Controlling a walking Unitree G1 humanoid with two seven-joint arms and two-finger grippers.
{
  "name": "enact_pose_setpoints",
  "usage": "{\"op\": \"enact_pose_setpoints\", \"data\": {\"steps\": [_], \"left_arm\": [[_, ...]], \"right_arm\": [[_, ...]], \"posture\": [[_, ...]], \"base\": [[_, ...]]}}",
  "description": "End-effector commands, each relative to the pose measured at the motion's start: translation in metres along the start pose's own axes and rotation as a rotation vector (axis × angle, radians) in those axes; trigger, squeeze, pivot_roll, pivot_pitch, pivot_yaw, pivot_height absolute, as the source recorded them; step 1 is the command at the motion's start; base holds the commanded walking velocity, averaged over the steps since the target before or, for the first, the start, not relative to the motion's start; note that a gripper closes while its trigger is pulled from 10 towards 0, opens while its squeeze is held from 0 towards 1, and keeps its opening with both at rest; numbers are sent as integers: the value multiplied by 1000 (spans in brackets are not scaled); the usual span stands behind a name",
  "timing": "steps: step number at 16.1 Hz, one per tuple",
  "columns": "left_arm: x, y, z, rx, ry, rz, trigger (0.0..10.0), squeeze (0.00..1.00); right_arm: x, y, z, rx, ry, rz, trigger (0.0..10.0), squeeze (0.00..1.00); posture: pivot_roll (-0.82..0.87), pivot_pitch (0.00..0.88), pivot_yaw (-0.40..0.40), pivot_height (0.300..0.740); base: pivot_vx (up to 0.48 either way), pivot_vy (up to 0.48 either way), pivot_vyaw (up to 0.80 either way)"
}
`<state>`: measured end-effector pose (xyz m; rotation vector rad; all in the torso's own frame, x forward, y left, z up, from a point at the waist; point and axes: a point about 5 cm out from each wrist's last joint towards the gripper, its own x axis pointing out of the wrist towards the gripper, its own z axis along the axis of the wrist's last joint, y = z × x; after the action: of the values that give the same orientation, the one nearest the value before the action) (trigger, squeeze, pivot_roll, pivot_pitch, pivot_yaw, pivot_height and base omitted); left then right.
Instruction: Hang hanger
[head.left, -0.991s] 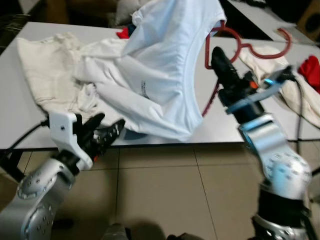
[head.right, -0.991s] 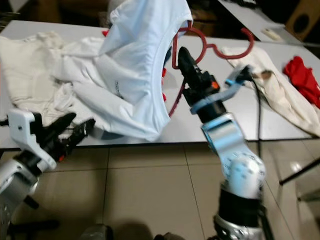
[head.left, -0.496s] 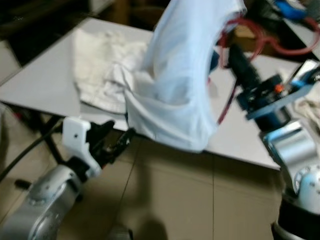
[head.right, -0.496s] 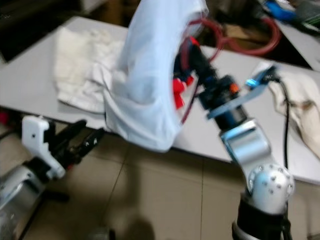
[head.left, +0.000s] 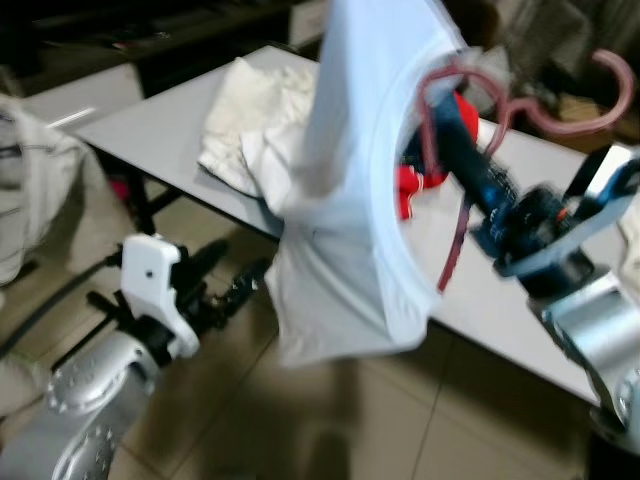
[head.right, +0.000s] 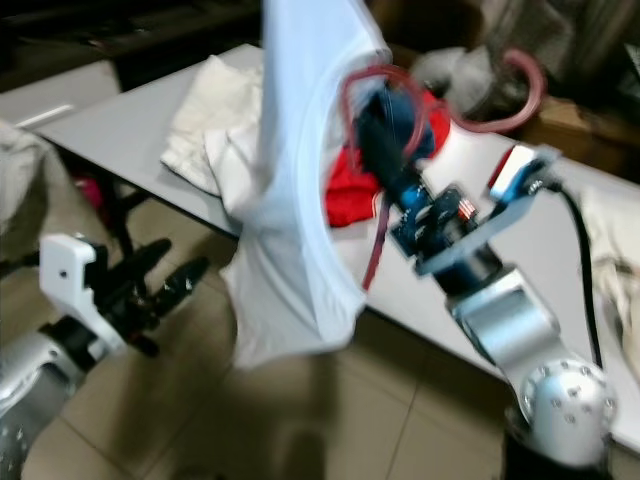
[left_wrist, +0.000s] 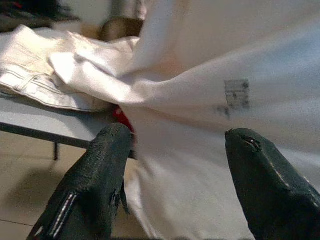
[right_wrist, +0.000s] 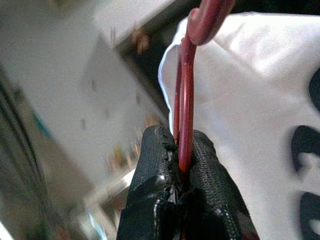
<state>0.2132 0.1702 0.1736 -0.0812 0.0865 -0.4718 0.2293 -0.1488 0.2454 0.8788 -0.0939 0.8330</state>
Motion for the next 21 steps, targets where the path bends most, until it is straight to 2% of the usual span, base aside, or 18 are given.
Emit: {"op": "enact_pose_setpoints", "data": {"steps": [1,2,6,7,9,11,16,21], "left_arm": [[4,-3,-3,16,24,3,10000,0],[8,-3,-4,83,42,13,10000,0],[16,-2,-11,137,90,73,10000,0],[18,-2,-14,125,95,83,10000,0],[24,-4,-17,160,110,74,10000,0],[27,-6,-18,187,112,72,10000,0],[32,-8,-22,190,116,71,10000,0],[30,-6,-24,186,120,93,10000,0]], "right_arm": [[-5,-4,-6,-55,61,-44,10000,0],[-6,-11,-18,-99,134,-111,10000,0],[-18,-30,-44,-126,229,-240,10000,0],[-23,-34,-51,-135,251,-269,10000,0],[-30,-38,-63,-152,292,-301,10000,0],[-34,-40,-69,-160,291,-335,10000,0],[-53,-58,-79,-267,331,-501,10000,0],[-53,-58,-82,-265,333,-496,10000,0]], "posture": [[73,40,-57,740],[74,51,-54,740],[81,66,-58,740],[81,70,-55,740],[75,73,-43,740],[72,74,-32,740],[58,79,-18,740],[59,82,-31,740]], "base": [[0,0,763],[0,0,763],[0,0,800],[0,0,800],[0,0,800],[0,0,800],[0,0,800],[0,0,800]]}}
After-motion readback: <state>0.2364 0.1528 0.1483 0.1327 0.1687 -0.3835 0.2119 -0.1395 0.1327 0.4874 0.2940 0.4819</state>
